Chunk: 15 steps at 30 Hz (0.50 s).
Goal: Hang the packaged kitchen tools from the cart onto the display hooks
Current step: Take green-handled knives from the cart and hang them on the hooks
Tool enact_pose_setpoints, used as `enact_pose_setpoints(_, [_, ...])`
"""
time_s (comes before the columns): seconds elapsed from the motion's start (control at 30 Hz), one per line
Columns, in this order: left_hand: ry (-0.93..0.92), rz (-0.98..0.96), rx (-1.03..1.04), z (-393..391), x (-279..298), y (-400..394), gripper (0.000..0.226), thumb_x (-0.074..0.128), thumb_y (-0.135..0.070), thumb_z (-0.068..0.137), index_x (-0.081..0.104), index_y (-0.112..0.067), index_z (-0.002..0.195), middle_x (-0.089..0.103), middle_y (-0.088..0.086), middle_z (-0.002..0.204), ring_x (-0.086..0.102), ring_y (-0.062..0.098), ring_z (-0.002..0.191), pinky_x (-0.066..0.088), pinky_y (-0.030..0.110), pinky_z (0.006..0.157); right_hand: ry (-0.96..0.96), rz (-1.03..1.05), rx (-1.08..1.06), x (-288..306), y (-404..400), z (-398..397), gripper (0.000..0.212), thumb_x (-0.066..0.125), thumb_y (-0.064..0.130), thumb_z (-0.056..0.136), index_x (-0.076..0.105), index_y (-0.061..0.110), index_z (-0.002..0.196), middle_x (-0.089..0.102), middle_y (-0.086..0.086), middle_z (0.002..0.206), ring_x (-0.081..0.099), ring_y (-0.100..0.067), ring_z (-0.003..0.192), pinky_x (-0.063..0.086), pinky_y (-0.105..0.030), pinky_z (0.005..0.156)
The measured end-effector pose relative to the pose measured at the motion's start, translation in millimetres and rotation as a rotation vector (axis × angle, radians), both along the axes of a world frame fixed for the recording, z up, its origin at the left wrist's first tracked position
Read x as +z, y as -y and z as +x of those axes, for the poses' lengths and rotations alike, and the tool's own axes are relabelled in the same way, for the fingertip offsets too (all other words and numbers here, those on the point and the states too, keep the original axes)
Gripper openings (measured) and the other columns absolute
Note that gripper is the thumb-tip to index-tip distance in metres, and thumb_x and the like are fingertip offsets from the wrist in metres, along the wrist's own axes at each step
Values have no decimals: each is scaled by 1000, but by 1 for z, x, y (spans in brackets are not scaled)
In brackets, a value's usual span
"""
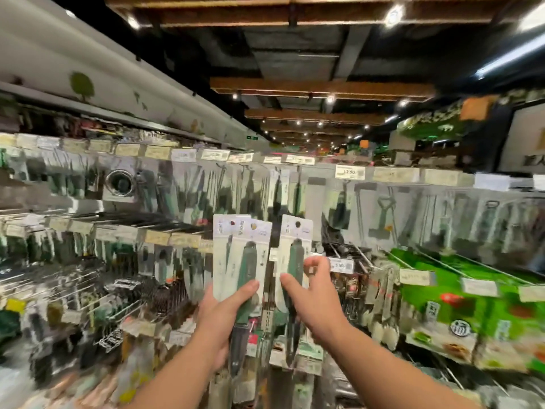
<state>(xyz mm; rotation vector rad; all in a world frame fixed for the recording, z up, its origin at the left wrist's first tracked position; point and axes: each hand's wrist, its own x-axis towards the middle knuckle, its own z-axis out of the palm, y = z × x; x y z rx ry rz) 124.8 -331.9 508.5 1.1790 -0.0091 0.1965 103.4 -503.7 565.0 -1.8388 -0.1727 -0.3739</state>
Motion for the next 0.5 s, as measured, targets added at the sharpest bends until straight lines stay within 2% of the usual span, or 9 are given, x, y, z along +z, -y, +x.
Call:
enact_pose_setpoints(0.03, [6, 8, 6, 9, 4, 6, 108, 104, -46, 36, 63, -23, 133, 79, 8, 115, 77, 33, 104, 58, 57, 98, 7, -10, -14, 4, 11, 9, 38, 70, 38, 92, 37, 36, 111, 66, 5, 105, 71, -19, 85, 60, -44, 80])
enact_pose_setpoints(0.07, [13, 17, 8, 19, 8, 12, 103, 102, -45, 37, 64, -23, 130, 80, 7, 111, 77, 32, 102, 59, 57, 97, 12, -22, -28, 7, 20, 18, 35, 70, 36, 93, 39, 33, 111, 64, 8, 102, 69, -15, 83, 59, -34, 76])
enact_pose_setpoints(0.1, [11, 29, 5, 31, 11, 16, 101, 102, -45, 37, 64, -24, 129, 81, 6, 109, 78, 31, 101, 59, 56, 97, 25, -27, -32, 10, 30, 29, 34, 70, 32, 94, 41, 30, 112, 61, 10, 99, 65, -10, 79, 54, -23, 69])
enact_pose_setpoints(0.17, [4, 40, 3, 50, 19, 25, 103, 103, -47, 38, 63, -25, 130, 80, 7, 111, 77, 32, 102, 59, 57, 97, 24, -33, -31, 17, 44, 49, 33, 69, 28, 95, 42, 26, 113, 62, 8, 96, 60, -8, 70, 45, -14, 54])
enact_pose_setpoints(0.2, [11, 32, 2, 62, 22, 29, 104, 105, -47, 37, 63, -25, 130, 80, 8, 112, 77, 33, 103, 58, 58, 98, 20, -31, -34, 22, 49, 59, 33, 70, 28, 94, 42, 29, 111, 64, 5, 98, 61, -11, 69, 45, -14, 52])
enact_pose_setpoints(0.3, [12, 38, 8, 91, 34, 36, 102, 105, -46, 41, 64, -24, 131, 80, 7, 113, 76, 33, 104, 57, 57, 99, 2, -7, -28, 33, 61, 95, 33, 70, 24, 92, 43, 36, 106, 65, 1, 106, 63, -14, 69, 47, -24, 59])
enact_pose_setpoints(0.37, [24, 39, 22, 107, 39, 37, 92, 99, -40, 48, 64, -22, 131, 81, 6, 110, 77, 29, 100, 60, 48, 92, -26, 28, -6, 38, 66, 116, 32, 63, 13, 93, 44, 35, 108, 65, -1, 103, 57, -14, 59, 45, -28, 54])
enact_pose_setpoints(0.43, [15, 41, 31, 119, 42, 37, 93, 96, -41, 49, 61, -23, 134, 80, 7, 112, 77, 28, 96, 59, 43, 83, -38, 36, 7, 39, 70, 134, 34, 58, 7, 93, 45, 33, 111, 65, -4, 111, 55, -15, 58, 44, -30, 51])
enact_pose_setpoints(0.5, [6, 42, 44, 128, 42, 35, 93, 97, -40, 51, 60, -22, 135, 79, 10, 113, 76, 26, 90, 59, 39, 76, -26, 7, 10, 40, 71, 150, 37, 59, 4, 94, 45, 30, 117, 59, 3, 120, 58, -13, 61, 45, -22, 48])
